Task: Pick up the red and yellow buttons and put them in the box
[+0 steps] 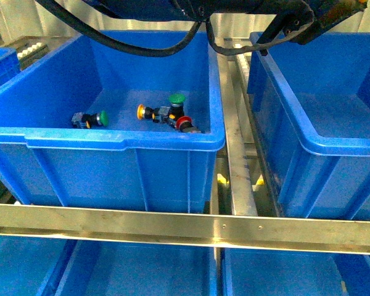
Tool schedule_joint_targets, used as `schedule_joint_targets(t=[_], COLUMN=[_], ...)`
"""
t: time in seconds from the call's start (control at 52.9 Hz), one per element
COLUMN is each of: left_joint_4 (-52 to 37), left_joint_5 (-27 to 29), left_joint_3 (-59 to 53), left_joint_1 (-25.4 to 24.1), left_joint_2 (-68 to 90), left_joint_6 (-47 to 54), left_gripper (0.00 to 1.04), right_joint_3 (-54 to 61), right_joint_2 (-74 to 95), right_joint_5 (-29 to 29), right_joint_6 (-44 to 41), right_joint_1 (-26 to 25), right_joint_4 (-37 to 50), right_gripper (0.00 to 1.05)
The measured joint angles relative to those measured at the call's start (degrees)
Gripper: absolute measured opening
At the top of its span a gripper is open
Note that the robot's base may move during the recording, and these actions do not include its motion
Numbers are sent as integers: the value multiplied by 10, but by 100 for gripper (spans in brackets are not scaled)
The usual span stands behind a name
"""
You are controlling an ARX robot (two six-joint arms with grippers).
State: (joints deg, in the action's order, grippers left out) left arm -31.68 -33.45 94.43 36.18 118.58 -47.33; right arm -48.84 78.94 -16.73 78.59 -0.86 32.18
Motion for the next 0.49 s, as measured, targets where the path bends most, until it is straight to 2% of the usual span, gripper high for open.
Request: schedule_joint_targets(t=[0.492], left_joint_4=[-12], left_joint_5=[4], left_joint_3=[-12], left_joint_1=[16], left_joint_2=[0], left_joint_6=[-1], left_gripper=[33], right_joint_3=[-17], right_joint_2=[0], right_joint_5=[-13], right_joint_6=[19], right_joint_1=[45], right_joint_4=[-18], right_gripper=[98])
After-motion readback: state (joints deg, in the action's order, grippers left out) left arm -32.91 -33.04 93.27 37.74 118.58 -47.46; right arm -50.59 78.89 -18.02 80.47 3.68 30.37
